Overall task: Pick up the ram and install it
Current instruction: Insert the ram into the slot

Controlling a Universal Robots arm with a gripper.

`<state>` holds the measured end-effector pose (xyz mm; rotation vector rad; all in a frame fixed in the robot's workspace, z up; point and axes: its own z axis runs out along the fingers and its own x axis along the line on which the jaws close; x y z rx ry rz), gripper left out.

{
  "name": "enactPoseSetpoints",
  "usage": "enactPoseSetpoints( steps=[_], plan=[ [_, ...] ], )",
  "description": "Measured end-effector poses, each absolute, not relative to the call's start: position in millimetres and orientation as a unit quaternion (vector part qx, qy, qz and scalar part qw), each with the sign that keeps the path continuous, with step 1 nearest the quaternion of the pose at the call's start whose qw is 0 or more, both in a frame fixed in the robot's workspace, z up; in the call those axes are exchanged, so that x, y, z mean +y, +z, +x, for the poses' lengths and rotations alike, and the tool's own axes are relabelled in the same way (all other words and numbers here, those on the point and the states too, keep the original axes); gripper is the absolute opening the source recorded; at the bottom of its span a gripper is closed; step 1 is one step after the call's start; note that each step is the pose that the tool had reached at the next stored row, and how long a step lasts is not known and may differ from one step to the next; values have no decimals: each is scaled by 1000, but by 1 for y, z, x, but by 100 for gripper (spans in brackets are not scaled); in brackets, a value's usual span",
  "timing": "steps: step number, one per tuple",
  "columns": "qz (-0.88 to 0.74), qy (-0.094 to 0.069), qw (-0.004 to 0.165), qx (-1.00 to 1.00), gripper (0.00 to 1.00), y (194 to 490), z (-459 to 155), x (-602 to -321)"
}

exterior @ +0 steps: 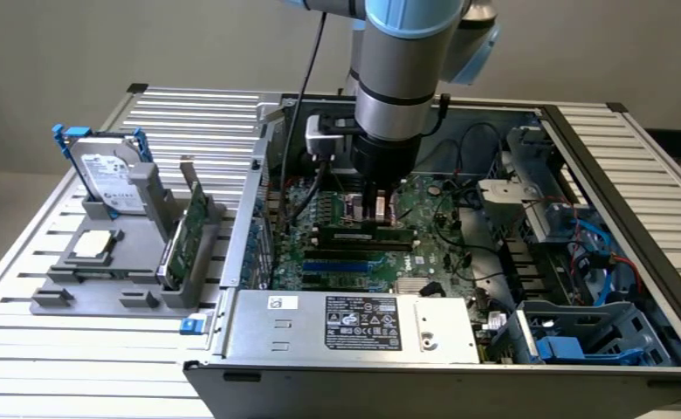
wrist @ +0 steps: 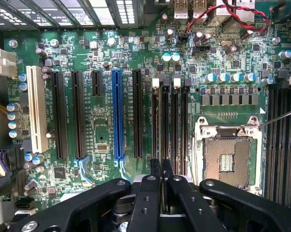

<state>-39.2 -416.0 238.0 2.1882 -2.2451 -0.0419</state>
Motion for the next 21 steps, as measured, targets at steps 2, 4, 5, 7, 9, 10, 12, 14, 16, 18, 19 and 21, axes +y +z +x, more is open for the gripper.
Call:
enactPoseSetpoints(
  steps=[2,4,5,7,9,10,12,14,16,18,19,21],
  plan=[
    [698,-14,3,-715,13,238,-39,-416],
    [699,-14,4,-715,13,238,-39,-416],
    [699,-14,4,-714,13,238,-39,-416],
    [700,-15,4,-714,13,238,-39,-416],
    [701,-15,4,-713,13,238,-39,-416],
    [701,-15,4,-713,13,238,-39,-416],
    [702,-15,4,-712,13,238,-38,-416],
    [703,-15,4,-712,13,238,-38,-416],
    [703,-15,4,-711,13,237,-38,-416],
    [703,-15,4,-711,13,237,-38,-416],
    [703,-15,4,-711,13,237,-38,-416],
    [703,-15,4,-711,13,236,-38,-416]
  ],
)
